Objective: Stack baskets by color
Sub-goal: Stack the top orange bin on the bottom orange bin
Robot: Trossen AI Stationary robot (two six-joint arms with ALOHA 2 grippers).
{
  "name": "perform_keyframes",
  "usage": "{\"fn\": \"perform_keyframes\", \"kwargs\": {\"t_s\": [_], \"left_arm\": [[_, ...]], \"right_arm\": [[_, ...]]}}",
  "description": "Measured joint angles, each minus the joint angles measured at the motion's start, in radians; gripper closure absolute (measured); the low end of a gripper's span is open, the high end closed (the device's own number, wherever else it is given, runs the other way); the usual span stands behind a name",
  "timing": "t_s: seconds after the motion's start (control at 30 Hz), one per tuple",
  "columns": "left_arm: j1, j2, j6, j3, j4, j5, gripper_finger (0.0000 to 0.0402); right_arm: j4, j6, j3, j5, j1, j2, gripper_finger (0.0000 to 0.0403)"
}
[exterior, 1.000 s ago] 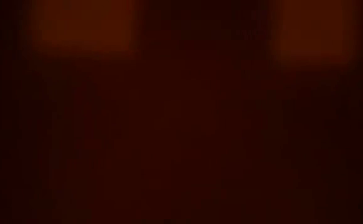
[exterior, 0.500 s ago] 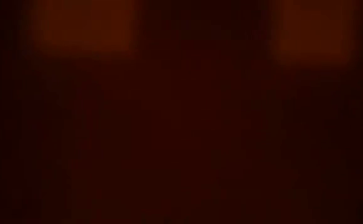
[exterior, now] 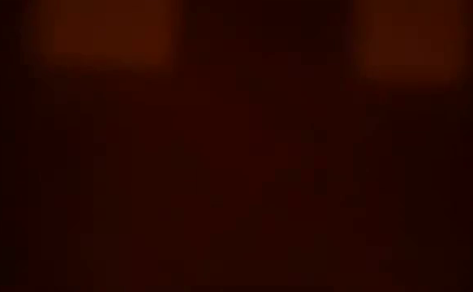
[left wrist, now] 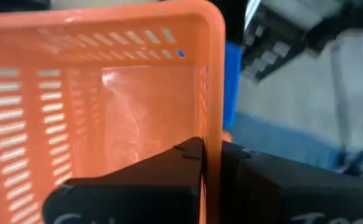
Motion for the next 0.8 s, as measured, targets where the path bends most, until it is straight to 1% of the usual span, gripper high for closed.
{"fn": "perform_keyframes", "kwargs": {"t_s": [0.07,0.13,0.23,0.3,0.33,0.43,0.57,0.67,0.8], "left_arm": [[-0.016,0.087,0.069,0.102,-0.039,0.000,0.0401],[-0.030,0.166,0.115,0.194,-0.122,0.002,0.0401],[-0.045,0.264,0.127,0.305,-0.201,0.005,0.0401],[-0.055,0.313,0.127,0.353,-0.248,0.000,0.0401],[-0.059,0.335,0.127,0.373,-0.242,0.001,0.0401],[-0.070,0.386,0.127,0.406,-0.239,0.005,0.0401],[-0.084,0.415,0.098,0.408,-0.224,0.006,0.0401],[-0.097,0.421,0.094,0.408,-0.205,-0.001,0.0401],[-0.117,0.420,0.094,0.409,-0.145,-0.015,0.0401]], "right_arm": [[0.000,-0.002,0.000,-0.023,0.000,0.000,0.0268],[0.005,-0.002,0.000,-0.045,0.000,0.000,0.0268],[0.003,0.000,0.003,-0.058,0.000,0.000,0.0268],[0.003,0.000,0.017,-0.057,0.000,0.000,0.0268],[0.000,0.000,0.026,-0.052,0.000,0.000,0.0268],[-0.006,-0.002,0.060,-0.013,0.000,0.000,0.0268],[-0.055,-0.006,0.115,0.064,0.000,0.000,0.0268],[-0.114,-0.009,0.151,0.104,0.000,0.000,0.0268],[-0.149,-0.008,0.174,0.141,0.000,0.000,0.0268]]}}
